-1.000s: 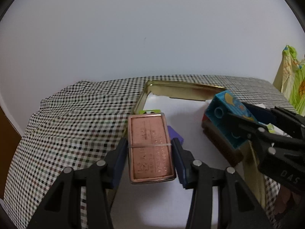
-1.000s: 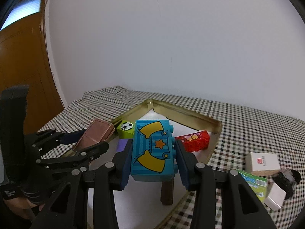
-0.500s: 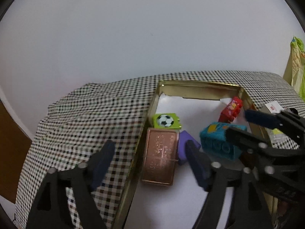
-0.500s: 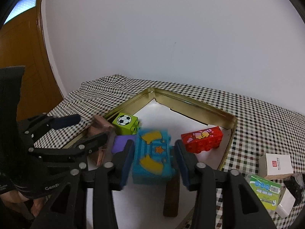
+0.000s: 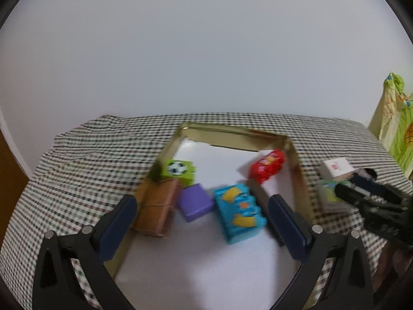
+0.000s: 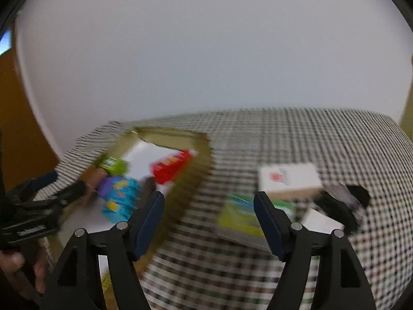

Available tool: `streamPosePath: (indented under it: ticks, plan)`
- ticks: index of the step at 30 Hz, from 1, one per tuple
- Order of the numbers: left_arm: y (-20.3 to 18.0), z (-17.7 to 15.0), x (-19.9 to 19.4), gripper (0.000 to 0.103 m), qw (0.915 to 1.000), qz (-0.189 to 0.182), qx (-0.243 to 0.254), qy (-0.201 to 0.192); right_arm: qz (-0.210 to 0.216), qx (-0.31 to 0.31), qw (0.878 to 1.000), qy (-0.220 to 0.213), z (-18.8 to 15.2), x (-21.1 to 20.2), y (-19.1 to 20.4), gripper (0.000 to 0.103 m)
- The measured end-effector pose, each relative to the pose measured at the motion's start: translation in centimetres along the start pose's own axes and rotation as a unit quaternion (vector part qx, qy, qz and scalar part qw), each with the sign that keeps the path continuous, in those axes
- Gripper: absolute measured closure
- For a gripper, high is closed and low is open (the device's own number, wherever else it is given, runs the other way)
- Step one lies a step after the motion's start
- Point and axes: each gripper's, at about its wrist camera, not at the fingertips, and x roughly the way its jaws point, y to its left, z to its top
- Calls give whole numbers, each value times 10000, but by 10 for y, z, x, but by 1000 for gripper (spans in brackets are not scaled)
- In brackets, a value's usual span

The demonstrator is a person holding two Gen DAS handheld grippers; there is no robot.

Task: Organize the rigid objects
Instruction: 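Grasp the green plastic box with the right gripper while the left gripper reaches the white block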

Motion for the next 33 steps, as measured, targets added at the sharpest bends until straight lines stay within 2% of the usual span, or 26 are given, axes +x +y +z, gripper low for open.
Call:
streamPosePath:
  ticks: [6,12,16,19,26,28,33]
  plan:
    - [-14,-1,3,0,10000,-76,10,52,-269,90,9983,504,-4,29,-18,29]
    - [-6,-1,3,0,9998,-118,-148,89,-512,-10,9968,618,2,34,-17,27]
    - [-2,-2,1,0,9994,-180,-297,66,-299,-29,9974,649,0,38,-12,27]
    - [-1,-3,-1,0,9994,-180,-295,36,-366,-53,9970,677,0,41,-12,27]
    - [2,-4,-4,0,9991,-218,-350,-32,-362,360,9951,844,5,38,-36,27]
    - [1,-4,-4,0,9991,-236,-351,-37,-250,459,9943,930,4,41,-42,27]
    - [-1,-6,-1,0,9993,-220,-302,10,-546,228,9927,1051,5,51,-30,26]
